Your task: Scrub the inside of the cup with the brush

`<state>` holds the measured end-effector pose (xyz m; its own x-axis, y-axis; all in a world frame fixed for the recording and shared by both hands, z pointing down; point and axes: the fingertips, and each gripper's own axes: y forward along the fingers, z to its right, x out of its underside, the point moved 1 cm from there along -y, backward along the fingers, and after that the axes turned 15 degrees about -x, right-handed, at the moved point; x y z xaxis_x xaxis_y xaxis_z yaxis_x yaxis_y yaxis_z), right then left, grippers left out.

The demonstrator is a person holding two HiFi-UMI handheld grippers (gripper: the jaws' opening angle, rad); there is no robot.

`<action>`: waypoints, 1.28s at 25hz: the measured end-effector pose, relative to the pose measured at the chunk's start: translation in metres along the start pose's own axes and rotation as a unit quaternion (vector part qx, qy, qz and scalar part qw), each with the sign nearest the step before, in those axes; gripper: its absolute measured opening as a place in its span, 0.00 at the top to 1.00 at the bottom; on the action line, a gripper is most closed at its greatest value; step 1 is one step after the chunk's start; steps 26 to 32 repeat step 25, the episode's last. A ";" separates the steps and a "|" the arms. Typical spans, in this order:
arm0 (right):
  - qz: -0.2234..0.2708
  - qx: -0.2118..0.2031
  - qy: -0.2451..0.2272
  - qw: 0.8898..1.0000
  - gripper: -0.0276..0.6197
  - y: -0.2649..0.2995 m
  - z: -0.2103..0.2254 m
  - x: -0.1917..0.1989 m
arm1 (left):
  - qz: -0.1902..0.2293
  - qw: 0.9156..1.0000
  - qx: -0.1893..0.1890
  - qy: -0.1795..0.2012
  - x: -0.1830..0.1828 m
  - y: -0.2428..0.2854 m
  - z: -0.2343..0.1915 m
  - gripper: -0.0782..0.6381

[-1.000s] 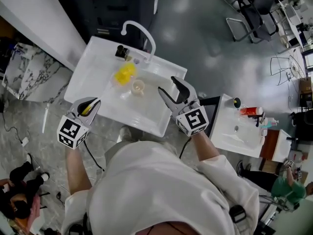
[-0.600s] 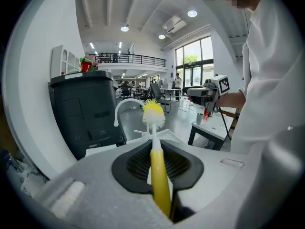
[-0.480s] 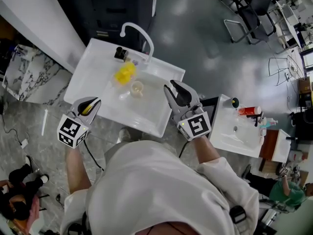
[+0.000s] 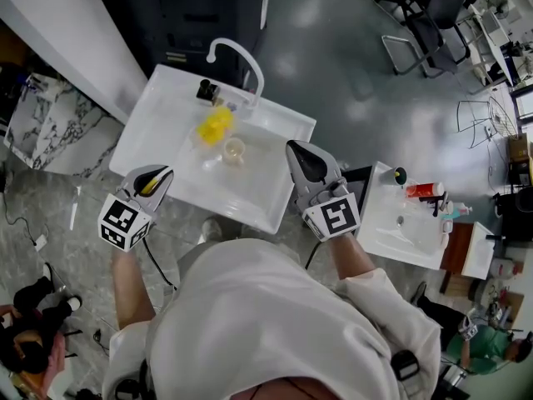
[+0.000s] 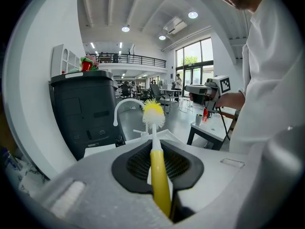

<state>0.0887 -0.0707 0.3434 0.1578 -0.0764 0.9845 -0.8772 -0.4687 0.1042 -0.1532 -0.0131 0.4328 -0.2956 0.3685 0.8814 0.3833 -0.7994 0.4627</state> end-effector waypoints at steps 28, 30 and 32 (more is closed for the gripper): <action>-0.009 -0.001 -0.003 1.000 0.96 -0.008 -0.005 0.005 | 0.003 1.000 0.002 0.004 -0.002 -0.005 0.009 0.83; -0.009 -0.001 -0.003 1.000 0.96 -0.008 -0.005 0.005 | 0.003 1.000 0.002 0.004 -0.002 -0.005 0.009 0.83; -0.009 -0.001 -0.003 1.000 0.96 -0.008 -0.005 0.005 | 0.003 1.000 0.002 0.004 -0.002 -0.005 0.009 0.83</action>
